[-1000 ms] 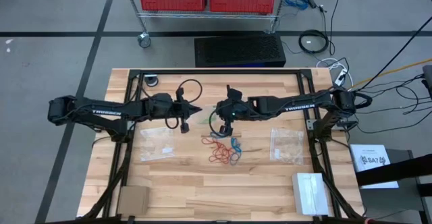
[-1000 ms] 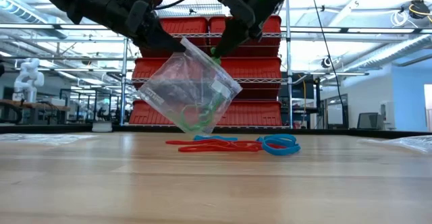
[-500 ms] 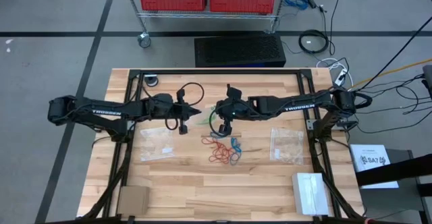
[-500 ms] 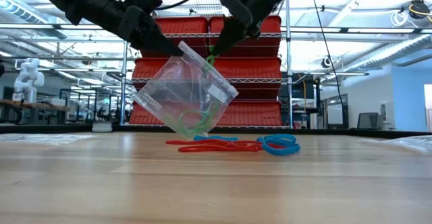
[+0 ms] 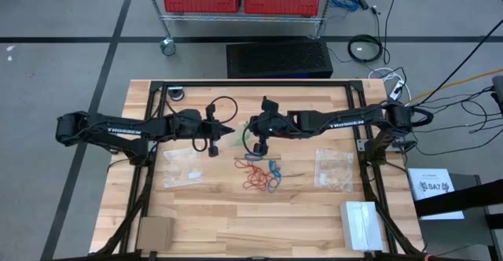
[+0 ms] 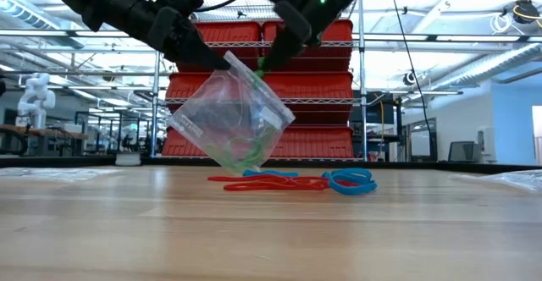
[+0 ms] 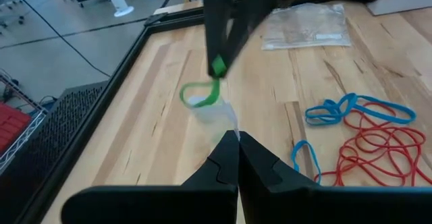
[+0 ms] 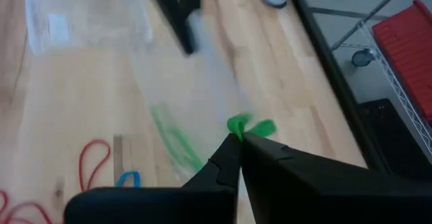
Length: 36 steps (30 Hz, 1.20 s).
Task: Sort rubber bands
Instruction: Put the green rubber band into the top transparent zip bag
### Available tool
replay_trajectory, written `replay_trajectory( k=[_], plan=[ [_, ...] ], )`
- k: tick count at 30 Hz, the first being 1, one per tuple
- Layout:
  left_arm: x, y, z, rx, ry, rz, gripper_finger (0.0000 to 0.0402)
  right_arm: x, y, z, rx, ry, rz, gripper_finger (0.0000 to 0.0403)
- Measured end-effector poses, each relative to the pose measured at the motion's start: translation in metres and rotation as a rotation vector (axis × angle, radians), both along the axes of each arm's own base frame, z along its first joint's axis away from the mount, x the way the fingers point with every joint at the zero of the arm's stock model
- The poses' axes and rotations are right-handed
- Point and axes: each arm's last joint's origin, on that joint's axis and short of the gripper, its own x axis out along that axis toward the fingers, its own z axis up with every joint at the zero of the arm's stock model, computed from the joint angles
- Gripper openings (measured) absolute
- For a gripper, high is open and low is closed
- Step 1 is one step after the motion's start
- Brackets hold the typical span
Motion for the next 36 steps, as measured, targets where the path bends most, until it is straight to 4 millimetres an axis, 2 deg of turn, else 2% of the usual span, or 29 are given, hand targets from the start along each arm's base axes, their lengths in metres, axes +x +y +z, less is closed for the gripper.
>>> replay_trajectory(
  k=[5, 12, 20, 30, 36],
  plan=[
    [0.0, 0.0, 0.0, 0.0, -0.002, 0.0, 0.0, 0.005, -0.004, -0.011, -0.022, 0.04, 0.012, 0.0],
    [0.0, 0.0, 0.0, 0.0, 0.0, 0.0, 0.0, 0.007, -0.009, -0.005, -0.07, -0.02, -0.026, 0.0],
    [0.0, 0.0, 0.0, 0.0, -0.002, 0.0, 0.0, 0.009, -0.013, -0.012, -0.057, 0.01, -0.007, 0.0],
    [0.0, 0.0, 0.0, 0.001, -0.001, -0.001, 0.0, 0.012, -0.016, -0.009, -0.06, -0.026, 0.011, 0.0],
    [0.0, 0.0, 0.0, 0.002, -0.002, -0.002, 0.0, 0.012, -0.015, -0.01, -0.007, -0.034, 0.08, 0.0]
  ],
)
